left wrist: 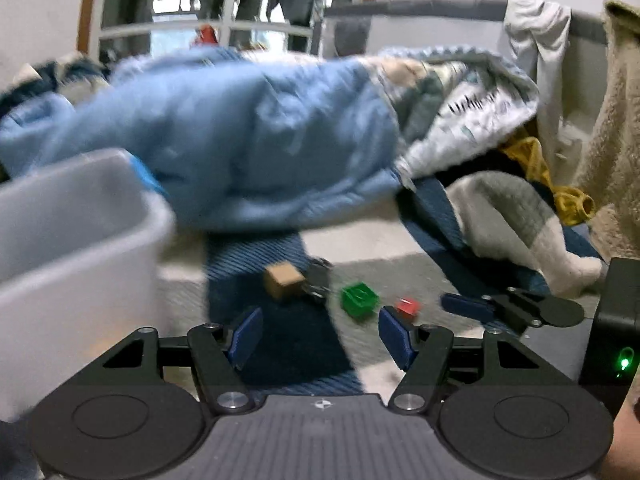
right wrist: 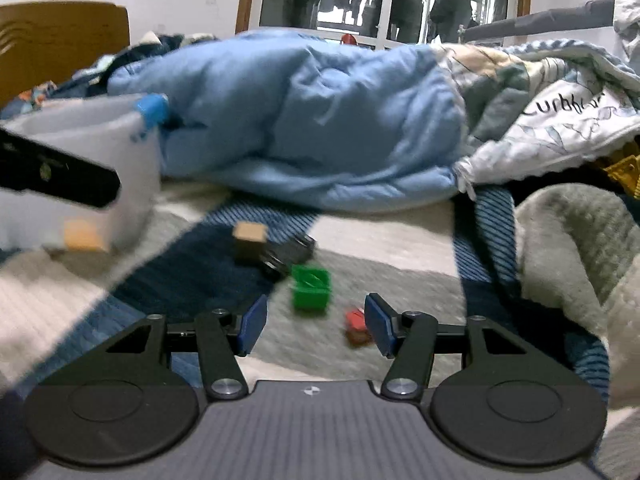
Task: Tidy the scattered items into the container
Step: 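Move both tools back over the remaining blocks, then grasp the green block with the left tool while the right tool grasps the red block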
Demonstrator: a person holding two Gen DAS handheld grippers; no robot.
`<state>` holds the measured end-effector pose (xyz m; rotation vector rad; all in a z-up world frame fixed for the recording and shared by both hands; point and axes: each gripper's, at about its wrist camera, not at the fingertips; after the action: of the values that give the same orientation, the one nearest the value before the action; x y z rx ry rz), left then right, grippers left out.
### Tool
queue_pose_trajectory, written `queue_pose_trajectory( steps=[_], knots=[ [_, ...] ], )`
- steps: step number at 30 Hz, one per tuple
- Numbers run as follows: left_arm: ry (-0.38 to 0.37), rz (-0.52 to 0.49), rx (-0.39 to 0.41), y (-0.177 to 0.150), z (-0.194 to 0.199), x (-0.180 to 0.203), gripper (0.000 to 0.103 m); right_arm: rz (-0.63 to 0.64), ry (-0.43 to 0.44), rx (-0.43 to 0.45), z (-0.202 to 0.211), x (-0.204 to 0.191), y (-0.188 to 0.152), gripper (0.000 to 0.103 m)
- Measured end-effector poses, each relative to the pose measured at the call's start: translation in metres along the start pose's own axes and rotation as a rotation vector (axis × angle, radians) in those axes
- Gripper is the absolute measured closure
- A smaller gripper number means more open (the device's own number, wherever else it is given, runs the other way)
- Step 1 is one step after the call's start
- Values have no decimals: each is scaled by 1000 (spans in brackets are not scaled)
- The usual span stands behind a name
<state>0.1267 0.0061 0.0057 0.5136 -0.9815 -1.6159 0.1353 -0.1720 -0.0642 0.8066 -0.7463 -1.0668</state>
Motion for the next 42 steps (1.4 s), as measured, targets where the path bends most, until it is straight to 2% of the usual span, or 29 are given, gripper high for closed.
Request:
queue_pose_trajectory(
  steps=[3, 4, 7, 11, 12, 13, 14, 16, 21, 25, 26, 31, 36, 42],
  knots=[
    [-17, 26, -39, -2, -26, 12, 35, 4, 22, -23, -9, 12, -7, 48],
    [-20, 35, -49, -2, -32, 14, 35, 1, 32, -29, -13, 15, -8, 52],
    [-9, 61, -79, 1, -54, 22, 35, -13, 34, -48, -27, 22, -8, 55],
    [7, 33, -95, 4, -76, 34, 35, -22, 27, -72, -45, 29, -10, 56],
    [11, 26, -98, 5, -81, 36, 35, -24, 32, -78, -49, 32, -11, 60],
    [15, 28, -104, 6, -86, 38, 35, -27, 42, -86, -52, 35, -13, 76],
    [21, 34, -109, 6, -91, 39, 35, -34, 58, -92, -55, 38, -15, 79],
    [36, 52, -108, 6, -100, 42, 36, -60, 79, -80, -52, 46, -19, 80],
    [92, 74, -126, 5, -126, 51, 38, -96, 63, -59, -29, 59, -27, 79],
    [103, 93, -147, 1, -146, 62, 52, -148, 61, -61, -16, 73, -35, 79],
    [112, 93, -154, 0, -151, 66, 52, -162, 64, -57, -13, 76, -37, 79],
    [215, 45, -180, -4, -170, 73, 61, -193, 73, -49, -11, 82, -40, 79],
    [206, -13, -165, -6, -165, 73, 65, -173, 70, -41, -11, 79, -41, 79],
    [178, -26, -167, -9, -141, 62, 65, -141, 58, -42, -10, 73, -39, 79]
  ],
)
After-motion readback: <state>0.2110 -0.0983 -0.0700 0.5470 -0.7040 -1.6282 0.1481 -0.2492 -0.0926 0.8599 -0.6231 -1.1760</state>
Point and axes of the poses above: each gripper's, at about its wrist camera, not at the fingertips, and z roughly against the way its jaws point, x to its right, y to its top, and after that the axes turned 2 degrees about x, right-handed
